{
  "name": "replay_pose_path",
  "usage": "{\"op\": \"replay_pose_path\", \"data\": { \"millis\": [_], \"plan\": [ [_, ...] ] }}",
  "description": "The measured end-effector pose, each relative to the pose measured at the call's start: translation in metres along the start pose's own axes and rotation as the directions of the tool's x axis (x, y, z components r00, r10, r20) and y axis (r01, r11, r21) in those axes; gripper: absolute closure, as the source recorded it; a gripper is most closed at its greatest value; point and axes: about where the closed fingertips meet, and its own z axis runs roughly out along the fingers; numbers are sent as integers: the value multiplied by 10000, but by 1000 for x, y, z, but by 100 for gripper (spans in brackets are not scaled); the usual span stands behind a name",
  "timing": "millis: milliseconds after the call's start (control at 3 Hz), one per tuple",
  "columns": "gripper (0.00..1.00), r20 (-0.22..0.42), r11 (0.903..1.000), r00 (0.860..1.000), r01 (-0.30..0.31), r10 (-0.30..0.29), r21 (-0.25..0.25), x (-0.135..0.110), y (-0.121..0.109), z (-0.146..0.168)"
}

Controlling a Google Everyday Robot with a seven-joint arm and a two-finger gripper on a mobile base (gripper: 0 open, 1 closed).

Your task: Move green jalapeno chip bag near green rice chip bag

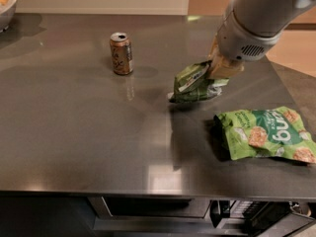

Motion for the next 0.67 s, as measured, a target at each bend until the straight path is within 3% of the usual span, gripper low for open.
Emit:
{"op": "replay_pose_path", "data": {
  "millis": [667],
  "plan": [
    [59, 50, 9952, 9951, -983, 983, -4, 60, 9, -28]
  ]
}}
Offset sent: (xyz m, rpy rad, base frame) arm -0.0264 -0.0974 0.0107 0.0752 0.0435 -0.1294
